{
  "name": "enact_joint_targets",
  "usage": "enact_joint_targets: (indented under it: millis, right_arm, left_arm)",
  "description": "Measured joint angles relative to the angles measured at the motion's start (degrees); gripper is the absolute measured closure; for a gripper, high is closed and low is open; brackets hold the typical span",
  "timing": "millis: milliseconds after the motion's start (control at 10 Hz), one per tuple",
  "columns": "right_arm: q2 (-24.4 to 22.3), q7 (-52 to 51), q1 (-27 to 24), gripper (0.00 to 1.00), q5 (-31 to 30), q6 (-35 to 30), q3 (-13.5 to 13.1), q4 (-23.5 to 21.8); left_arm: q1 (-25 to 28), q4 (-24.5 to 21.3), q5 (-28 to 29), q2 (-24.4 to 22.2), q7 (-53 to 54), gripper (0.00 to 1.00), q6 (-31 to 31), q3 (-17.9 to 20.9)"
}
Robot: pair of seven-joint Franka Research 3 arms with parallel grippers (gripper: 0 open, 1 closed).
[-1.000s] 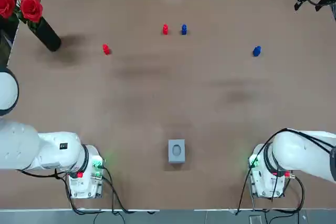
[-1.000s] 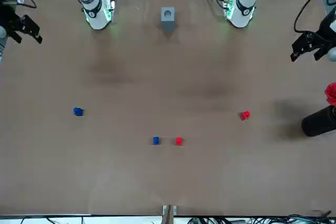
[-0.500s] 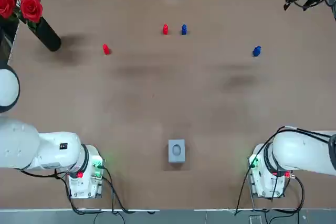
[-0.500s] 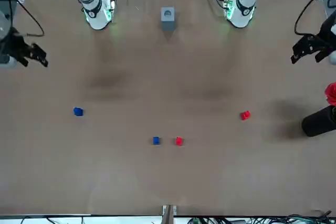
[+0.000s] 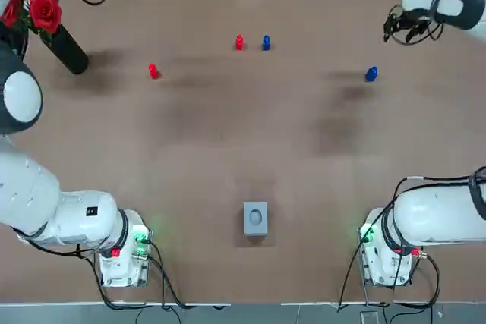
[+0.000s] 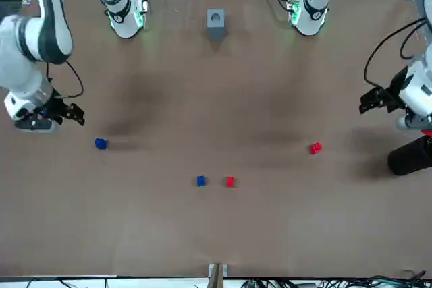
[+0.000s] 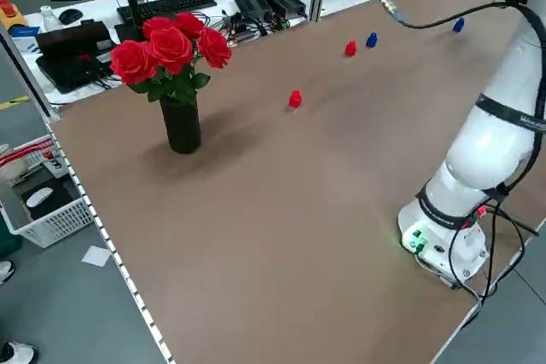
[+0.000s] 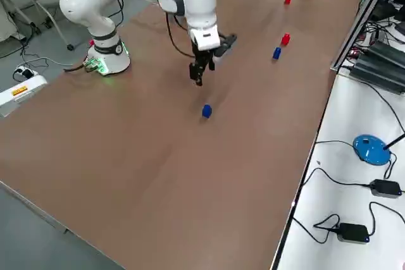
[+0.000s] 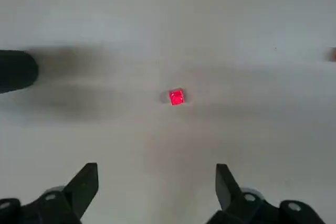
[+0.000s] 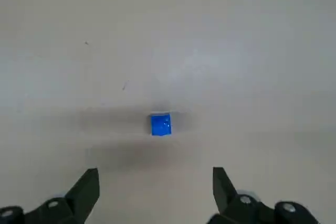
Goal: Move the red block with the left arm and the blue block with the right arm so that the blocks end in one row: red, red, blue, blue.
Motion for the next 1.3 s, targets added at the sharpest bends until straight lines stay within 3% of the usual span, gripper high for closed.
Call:
enact_joint_targets:
  millis: [300, 800, 1000, 1300]
  right_arm:
    - [6.79, 0.01, 0.90, 0.14, 0.00, 7.20, 0.07, -0.42]
    - [14.11, -0.01, 0.83, 0.27, 0.03, 14.32, -0.05, -0.33]
    - [15.23, -0.01, 0.72, 0.31, 0.05, 14.43, -0.06, -0.31]
    - [16.84, 0.00, 0.72, 0.33, 0.11, 15.12, -0.06, -0.28]
  left_arm:
    - [-0.71, -4.37, 0.04, 2.87, -0.94, 0.01, 7.51, -0.44]
    - [-1.13, -20.21, 0.06, 4.77, -2.47, 0.04, 27.72, -0.50]
    - [-1.14, -22.73, 0.06, 6.99, -2.85, 0.07, 31.33, -0.50]
    - [-1.14, -23.04, 0.06, 7.37, -2.92, 0.01, 33.15, -0.53]
